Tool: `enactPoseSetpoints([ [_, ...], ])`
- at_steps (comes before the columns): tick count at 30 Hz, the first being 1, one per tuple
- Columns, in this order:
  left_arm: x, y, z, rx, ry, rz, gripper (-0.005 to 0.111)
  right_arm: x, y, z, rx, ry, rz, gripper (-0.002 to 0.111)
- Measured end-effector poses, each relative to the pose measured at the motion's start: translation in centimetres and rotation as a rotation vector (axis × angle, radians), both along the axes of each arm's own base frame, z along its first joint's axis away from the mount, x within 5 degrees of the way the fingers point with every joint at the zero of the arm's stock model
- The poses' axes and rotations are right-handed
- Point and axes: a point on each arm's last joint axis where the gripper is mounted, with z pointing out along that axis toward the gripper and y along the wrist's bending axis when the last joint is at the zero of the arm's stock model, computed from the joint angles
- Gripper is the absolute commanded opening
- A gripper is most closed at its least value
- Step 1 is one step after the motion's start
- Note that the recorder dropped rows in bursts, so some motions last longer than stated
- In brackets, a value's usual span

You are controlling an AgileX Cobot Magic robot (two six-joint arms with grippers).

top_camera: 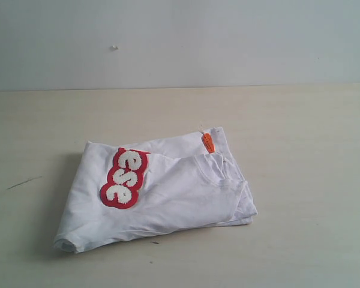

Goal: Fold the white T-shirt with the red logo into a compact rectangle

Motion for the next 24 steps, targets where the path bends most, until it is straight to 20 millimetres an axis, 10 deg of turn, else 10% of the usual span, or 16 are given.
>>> enactPoseSetpoints([
  [11,0.0,0.0,0.0,0.000,0.000,0.000,0.000,1.6,0.4,-0.8,-0.174,-0.132,-0.032,0.000],
  [24,0.0,0.0,0.0,0.000,0.000,0.000,0.000,7.8,0.0,-10.4,-0.201,0.102,-0.039,0.000],
])
